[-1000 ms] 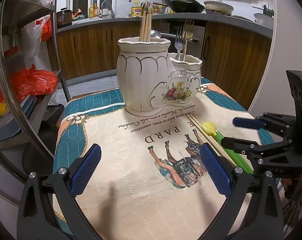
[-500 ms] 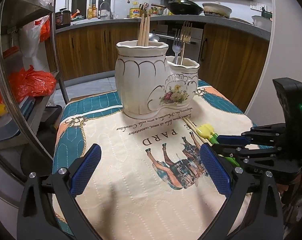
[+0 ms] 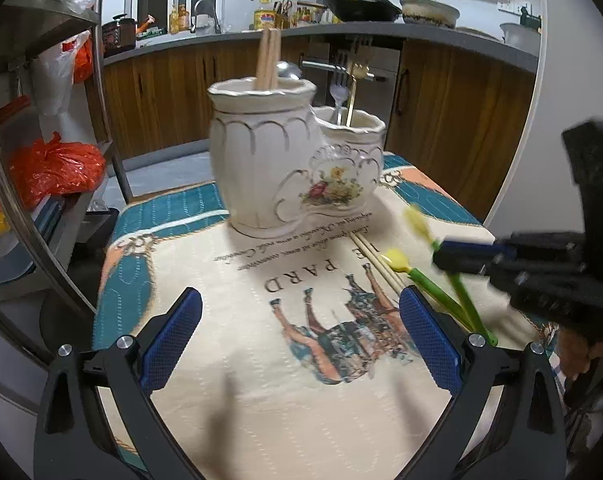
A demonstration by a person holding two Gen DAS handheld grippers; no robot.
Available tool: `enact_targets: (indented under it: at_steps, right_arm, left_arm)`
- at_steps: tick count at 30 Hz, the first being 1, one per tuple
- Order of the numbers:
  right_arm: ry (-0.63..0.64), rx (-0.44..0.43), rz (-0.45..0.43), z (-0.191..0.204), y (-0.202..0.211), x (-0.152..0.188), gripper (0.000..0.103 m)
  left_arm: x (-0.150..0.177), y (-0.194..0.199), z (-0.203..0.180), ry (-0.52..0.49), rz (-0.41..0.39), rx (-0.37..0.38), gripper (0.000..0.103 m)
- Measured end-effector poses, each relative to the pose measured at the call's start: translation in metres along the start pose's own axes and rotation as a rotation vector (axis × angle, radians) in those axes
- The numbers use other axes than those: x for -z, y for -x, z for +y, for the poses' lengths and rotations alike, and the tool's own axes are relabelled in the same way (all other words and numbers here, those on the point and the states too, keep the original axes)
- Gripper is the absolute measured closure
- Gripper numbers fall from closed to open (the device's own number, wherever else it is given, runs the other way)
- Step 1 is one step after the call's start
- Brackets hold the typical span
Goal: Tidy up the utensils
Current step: 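Grasp a green-handled yellow spatula with the right tool, then grasp another wooden chopstick with the left tool while the right holds the spatula up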
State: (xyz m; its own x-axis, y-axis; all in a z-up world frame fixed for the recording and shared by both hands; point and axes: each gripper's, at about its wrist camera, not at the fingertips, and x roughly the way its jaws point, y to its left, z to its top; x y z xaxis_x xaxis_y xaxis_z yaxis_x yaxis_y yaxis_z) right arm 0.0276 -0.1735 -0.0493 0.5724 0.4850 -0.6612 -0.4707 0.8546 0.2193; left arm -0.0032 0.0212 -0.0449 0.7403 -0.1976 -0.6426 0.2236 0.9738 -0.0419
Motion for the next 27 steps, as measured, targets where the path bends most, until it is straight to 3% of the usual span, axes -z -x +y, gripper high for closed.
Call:
enact_targets:
  at_steps: [11, 15, 20, 27]
  right_arm:
    - [-0.049, -0.018, -0.129, -0.032, 0.035, -0.004, 0.093]
    - [-0.048, -0.026, -0.178, -0.036, 0.045, -0.003, 0.093]
    - [-0.047, -0.033, -0.22, -0.04, 0.055, -0.003, 0.093]
    - [-0.041, -0.044, -0.247, -0.041, 0.06, -0.005, 0.093]
  left_arm:
    - [0.005, -0.036, -0.043, 0.034, 0.147, -0.007, 0.009]
    - [0.008, -0.047, -0.059, 0.019, 0.201, -0.018, 0.024]
    - [0.006, -0.049, -0.065, 0.017, 0.202, -0.064, 0.03]
    - [0.001, -0.05, -0.069, -0.017, 0.204, -0.116, 0.031]
